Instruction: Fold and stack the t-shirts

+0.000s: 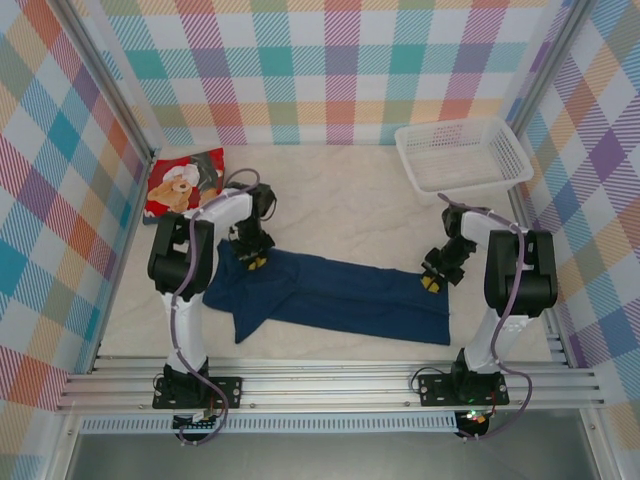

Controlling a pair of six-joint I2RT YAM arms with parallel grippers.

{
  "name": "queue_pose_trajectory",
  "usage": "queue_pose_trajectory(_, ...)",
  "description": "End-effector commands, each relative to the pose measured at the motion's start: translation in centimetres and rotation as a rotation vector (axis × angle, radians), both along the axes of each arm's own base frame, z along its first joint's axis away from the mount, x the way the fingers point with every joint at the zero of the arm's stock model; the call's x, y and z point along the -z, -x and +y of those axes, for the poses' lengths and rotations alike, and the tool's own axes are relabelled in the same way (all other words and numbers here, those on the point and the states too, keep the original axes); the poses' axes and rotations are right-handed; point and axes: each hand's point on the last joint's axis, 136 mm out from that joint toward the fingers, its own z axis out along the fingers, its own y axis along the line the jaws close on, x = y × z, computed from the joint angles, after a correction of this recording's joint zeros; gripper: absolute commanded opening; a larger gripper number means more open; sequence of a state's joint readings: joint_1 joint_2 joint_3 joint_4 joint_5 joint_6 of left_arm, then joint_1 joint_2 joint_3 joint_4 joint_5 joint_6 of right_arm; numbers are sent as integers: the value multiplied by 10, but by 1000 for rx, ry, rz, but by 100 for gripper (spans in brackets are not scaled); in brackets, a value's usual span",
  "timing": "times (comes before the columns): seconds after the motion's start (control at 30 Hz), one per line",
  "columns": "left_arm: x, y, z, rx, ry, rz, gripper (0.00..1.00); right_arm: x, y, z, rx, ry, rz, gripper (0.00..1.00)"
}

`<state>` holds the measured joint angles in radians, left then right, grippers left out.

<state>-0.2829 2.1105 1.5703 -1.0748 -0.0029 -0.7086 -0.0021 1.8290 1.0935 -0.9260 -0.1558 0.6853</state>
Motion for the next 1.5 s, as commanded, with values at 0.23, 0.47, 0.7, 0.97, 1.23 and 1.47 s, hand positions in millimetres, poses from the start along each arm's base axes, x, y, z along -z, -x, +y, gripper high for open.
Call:
queue_pose_trajectory(0.23, -30, -117, -26, 49, 75, -255, 27, 4, -69, -14, 4, 42, -160, 13)
queue_pose_trajectory(0.47, -82, -62, -18, 37, 70, -255, 44, -40, -59, -10, -101, 95, -284, 24)
queue_pose_trajectory(0.7, -57, -49, -12, -58, 149, -273, 35, -43, -44, 32, -227, 15, -307, 25)
queue_pose_trajectory(0.97, -38, -35, -6, -70, 143, -241, 35, -34, -35, 35, -210, 2, -275, 26)
queue_pose_trajectory(1.23, -18, -38, -8, 39, 188, -287, 33, -36, -32, 33, -213, 6, -270, 27)
queue_pose_trajectory(1.47, -10, -36, -7, 50, 189, -291, 22, -32, -27, 32, -209, 11, -254, 27)
